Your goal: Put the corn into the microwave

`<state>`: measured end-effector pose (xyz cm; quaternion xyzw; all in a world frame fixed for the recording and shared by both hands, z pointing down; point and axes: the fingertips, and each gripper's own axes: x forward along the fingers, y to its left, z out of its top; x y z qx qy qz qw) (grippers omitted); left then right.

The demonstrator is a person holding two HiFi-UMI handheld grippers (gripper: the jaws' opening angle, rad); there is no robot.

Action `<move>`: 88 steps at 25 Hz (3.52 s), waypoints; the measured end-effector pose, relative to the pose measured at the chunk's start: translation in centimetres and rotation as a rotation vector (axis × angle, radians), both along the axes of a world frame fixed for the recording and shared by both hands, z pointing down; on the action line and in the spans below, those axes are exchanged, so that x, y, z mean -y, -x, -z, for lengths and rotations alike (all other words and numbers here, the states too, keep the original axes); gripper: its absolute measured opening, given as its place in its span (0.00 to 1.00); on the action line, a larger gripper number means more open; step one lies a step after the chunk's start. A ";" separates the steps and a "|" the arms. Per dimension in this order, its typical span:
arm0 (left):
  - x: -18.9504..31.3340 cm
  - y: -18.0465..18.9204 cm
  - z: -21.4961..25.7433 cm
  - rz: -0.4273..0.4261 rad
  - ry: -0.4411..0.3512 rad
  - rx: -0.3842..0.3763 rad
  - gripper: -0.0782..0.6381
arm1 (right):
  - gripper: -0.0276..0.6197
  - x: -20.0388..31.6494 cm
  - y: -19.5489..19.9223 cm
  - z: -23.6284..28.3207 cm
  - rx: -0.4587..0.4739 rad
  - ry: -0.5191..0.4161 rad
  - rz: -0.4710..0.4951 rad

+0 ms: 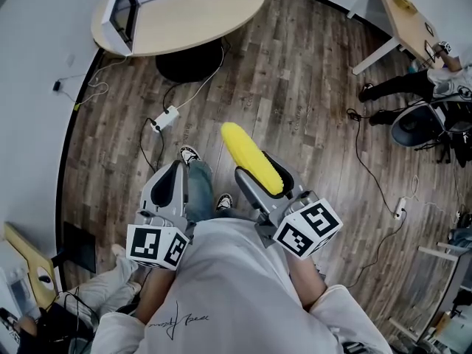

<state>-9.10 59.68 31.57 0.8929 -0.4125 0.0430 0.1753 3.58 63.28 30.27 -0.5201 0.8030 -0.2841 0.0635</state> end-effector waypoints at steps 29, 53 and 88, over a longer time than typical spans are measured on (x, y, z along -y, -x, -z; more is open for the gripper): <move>29.3 0.9 2.4 -0.074 -0.042 -0.094 0.10 | 0.45 29.6 2.9 2.4 0.103 -0.020 0.066; 42.8 3.6 2.3 -0.079 -0.069 -0.073 0.10 | 0.45 45.5 5.8 3.0 0.091 -0.055 0.107; 62.6 -4.1 3.0 0.040 -0.082 -0.017 0.10 | 0.45 67.6 -1.8 1.9 0.153 -0.052 0.238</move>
